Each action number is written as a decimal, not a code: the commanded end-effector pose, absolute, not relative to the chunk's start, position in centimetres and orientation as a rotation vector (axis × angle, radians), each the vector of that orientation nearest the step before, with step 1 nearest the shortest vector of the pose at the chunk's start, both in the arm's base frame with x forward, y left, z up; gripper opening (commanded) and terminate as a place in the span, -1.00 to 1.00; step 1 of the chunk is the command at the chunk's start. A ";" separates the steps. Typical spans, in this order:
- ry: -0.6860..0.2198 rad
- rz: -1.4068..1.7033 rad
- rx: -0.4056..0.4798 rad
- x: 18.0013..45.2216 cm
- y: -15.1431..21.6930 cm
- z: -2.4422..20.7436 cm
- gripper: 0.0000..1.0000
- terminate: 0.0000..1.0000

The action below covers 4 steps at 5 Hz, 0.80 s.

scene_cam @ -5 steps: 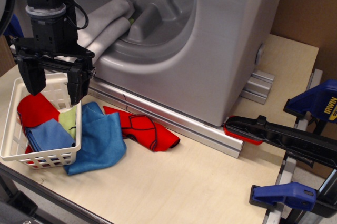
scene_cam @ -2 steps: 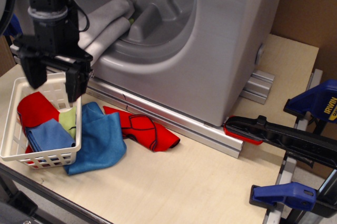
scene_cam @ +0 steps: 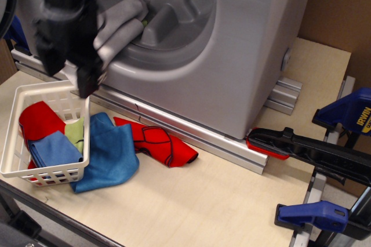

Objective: Take clothes out of laundry machine

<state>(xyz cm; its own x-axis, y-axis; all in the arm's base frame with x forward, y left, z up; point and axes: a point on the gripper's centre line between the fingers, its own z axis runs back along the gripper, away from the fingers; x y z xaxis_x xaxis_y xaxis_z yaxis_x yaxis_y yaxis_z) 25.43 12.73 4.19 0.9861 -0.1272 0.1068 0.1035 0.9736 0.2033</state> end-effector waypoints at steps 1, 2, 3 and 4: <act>-0.324 -0.161 0.291 27.4 14.8 5.4 1.00 -1.00; -0.382 -0.170 0.288 28.3 14.8 6.4 1.00 -1.00; -0.421 -0.159 0.281 29.8 14.9 7.7 1.00 -1.00; -0.441 -0.160 0.286 31.4 14.8 8.5 1.00 -1.00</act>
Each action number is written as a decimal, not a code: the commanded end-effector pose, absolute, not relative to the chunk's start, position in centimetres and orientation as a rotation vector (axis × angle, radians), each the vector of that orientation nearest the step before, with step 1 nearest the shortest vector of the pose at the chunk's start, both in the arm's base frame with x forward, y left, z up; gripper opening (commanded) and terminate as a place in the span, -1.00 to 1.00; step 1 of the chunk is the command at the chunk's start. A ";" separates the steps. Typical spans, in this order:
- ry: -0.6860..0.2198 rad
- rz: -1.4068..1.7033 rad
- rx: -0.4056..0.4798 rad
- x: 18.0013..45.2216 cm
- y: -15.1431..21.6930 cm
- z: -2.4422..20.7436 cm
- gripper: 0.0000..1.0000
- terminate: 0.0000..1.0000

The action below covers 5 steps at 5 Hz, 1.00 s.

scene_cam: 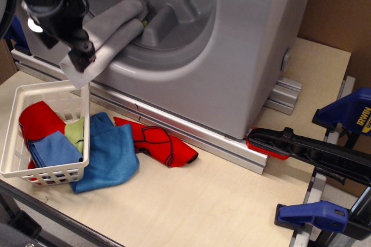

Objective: Take clothes out of laundry machine

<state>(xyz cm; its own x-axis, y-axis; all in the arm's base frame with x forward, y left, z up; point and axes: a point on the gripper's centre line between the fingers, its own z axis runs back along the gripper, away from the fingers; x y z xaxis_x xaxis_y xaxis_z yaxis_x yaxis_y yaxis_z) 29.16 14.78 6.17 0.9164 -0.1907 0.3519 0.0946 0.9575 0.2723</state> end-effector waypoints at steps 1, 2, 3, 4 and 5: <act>-0.467 -0.179 0.291 33.1 14.8 8.9 1.00 -1.00; -0.501 -0.152 0.297 34.3 14.5 8.8 1.00 -1.00; -0.500 -0.165 0.289 35.9 14.4 8.6 1.00 -1.00; -0.503 -0.194 0.283 37.5 14.1 7.9 1.00 -1.00; -0.489 -0.221 0.267 39.1 13.3 7.3 1.00 -1.00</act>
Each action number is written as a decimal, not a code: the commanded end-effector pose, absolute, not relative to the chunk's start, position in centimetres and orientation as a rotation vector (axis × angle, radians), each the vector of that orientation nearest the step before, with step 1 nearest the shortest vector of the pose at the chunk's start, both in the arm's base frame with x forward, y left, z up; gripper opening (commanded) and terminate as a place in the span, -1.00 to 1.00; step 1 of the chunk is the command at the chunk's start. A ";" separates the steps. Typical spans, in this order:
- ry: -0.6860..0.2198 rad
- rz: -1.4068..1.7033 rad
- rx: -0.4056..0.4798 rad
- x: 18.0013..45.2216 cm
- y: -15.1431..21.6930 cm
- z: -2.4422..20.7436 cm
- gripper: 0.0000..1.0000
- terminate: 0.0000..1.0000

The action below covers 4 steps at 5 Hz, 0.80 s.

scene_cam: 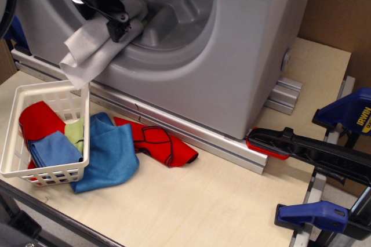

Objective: Take clothes out of laundry machine

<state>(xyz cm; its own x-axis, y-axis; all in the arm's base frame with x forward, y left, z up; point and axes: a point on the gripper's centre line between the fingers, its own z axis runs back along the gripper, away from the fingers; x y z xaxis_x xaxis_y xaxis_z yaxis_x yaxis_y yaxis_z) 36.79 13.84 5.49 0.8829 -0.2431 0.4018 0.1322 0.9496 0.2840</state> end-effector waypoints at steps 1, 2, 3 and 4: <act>-0.456 -0.221 0.269 39.4 13.1 6.7 1.00 -1.00; -0.368 -0.205 0.318 39.3 13.2 5.6 -1.00 -1.00; -0.359 -0.195 0.320 38.9 13.4 5.3 -1.00 -1.00; -0.362 -0.157 0.328 38.1 13.5 5.1 -1.00 -1.00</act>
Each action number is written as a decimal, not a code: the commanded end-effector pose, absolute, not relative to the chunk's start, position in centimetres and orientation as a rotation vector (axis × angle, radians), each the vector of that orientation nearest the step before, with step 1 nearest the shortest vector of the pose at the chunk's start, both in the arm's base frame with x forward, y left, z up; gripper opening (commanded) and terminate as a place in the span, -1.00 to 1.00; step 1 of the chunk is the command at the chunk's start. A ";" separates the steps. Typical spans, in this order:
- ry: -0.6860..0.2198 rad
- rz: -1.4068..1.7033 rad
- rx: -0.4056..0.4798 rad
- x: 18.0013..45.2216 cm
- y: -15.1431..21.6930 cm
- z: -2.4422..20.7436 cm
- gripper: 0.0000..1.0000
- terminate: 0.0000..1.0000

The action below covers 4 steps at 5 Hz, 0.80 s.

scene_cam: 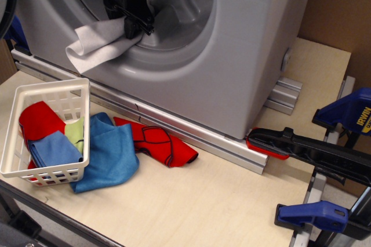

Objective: Take clothes out of laundry machine

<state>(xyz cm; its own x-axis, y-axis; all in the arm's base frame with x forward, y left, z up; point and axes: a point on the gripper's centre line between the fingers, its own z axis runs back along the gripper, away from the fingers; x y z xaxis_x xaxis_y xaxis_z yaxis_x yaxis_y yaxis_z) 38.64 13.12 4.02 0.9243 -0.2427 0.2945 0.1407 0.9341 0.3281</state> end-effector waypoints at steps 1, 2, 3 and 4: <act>-0.357 -0.134 0.354 36.5 13.5 5.7 -1.00 -1.00; -0.369 -0.058 0.333 33.6 13.3 6.9 -1.00 -1.00; -0.333 0.036 0.308 29.6 13.2 6.8 -1.00 -1.00; -0.292 0.120 0.299 25.3 12.6 6.0 -1.00 -1.00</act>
